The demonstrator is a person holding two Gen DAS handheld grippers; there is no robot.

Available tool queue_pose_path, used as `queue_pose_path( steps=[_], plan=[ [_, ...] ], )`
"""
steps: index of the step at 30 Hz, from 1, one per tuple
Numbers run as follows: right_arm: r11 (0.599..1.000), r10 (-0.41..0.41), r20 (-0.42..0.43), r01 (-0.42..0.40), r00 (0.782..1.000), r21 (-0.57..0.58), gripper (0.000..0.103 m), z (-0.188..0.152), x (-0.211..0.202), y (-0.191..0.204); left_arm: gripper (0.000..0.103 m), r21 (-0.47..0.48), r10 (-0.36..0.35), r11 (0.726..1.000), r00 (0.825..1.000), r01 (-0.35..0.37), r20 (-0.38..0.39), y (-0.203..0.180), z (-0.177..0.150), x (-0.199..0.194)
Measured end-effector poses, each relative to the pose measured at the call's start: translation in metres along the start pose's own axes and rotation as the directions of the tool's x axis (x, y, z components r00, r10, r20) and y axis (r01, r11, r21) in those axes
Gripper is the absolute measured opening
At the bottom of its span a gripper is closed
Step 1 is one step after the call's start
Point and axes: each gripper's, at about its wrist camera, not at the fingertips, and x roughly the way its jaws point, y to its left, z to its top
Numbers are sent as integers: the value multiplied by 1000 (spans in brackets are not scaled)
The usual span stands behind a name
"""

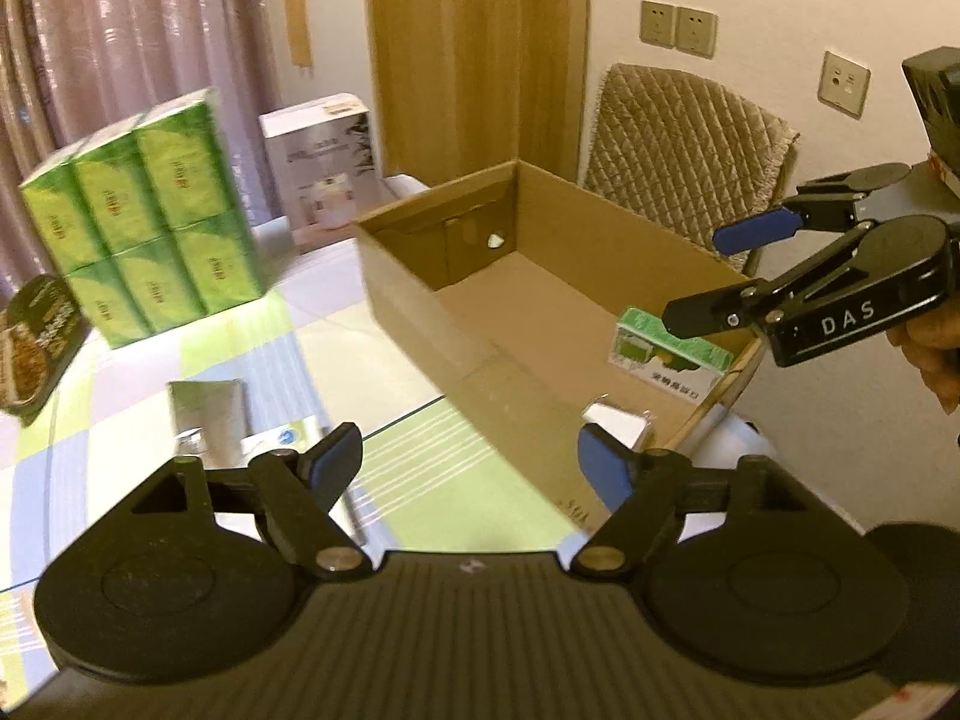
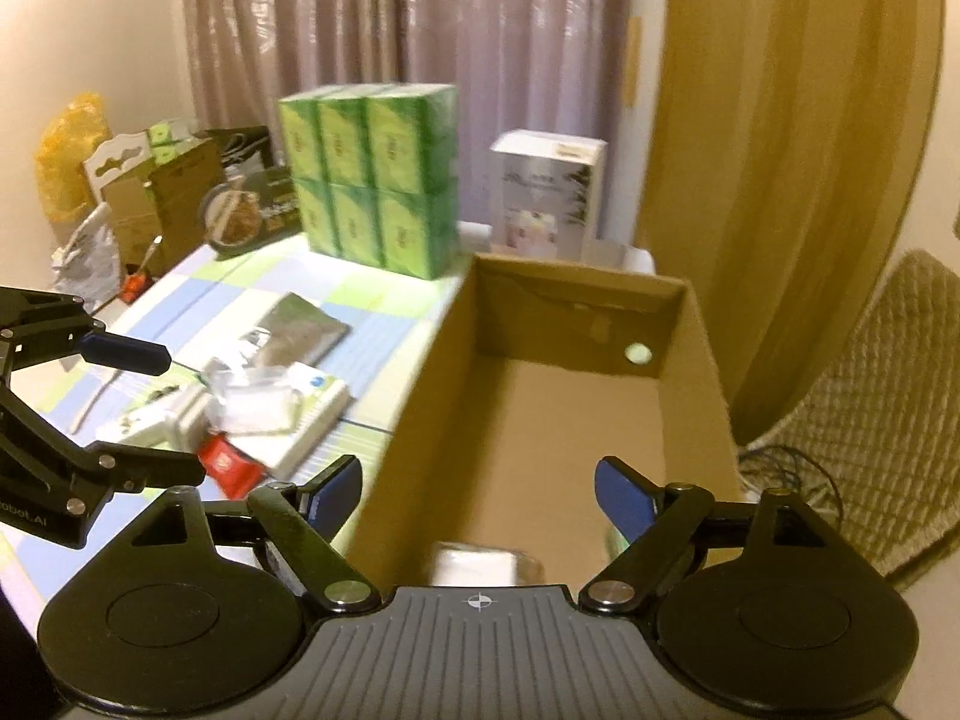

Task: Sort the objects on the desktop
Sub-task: 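Move both tools back over the table toward the spoon and ointment box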

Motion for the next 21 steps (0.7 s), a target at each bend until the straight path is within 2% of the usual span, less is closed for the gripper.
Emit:
queue_pose_path(
  steps=[7,10,14,17,21],
  plan=[
    [997,70,33,-69,997,-27,101,20,-5,48,88,-30,42,999,999,-42,17,39,-20,-41],
    [992,116,39,-114,992,-47,101,29,-3,73,92,-60,70,996,997,-68,16,65,-26,-62],
    [983,166,28,-163,986,-86,101,34,7,107,94,-86,147,986,989,-145,16,103,-35,-92],
    [976,195,14,-193,981,-99,101,34,15,126,95,-98,201,975,980,-199,11,127,-44,-111],
    [967,223,-12,-223,975,-122,101,27,26,146,96,-109,238,965,971,-236,-3,155,-60,-129]
  ],
)
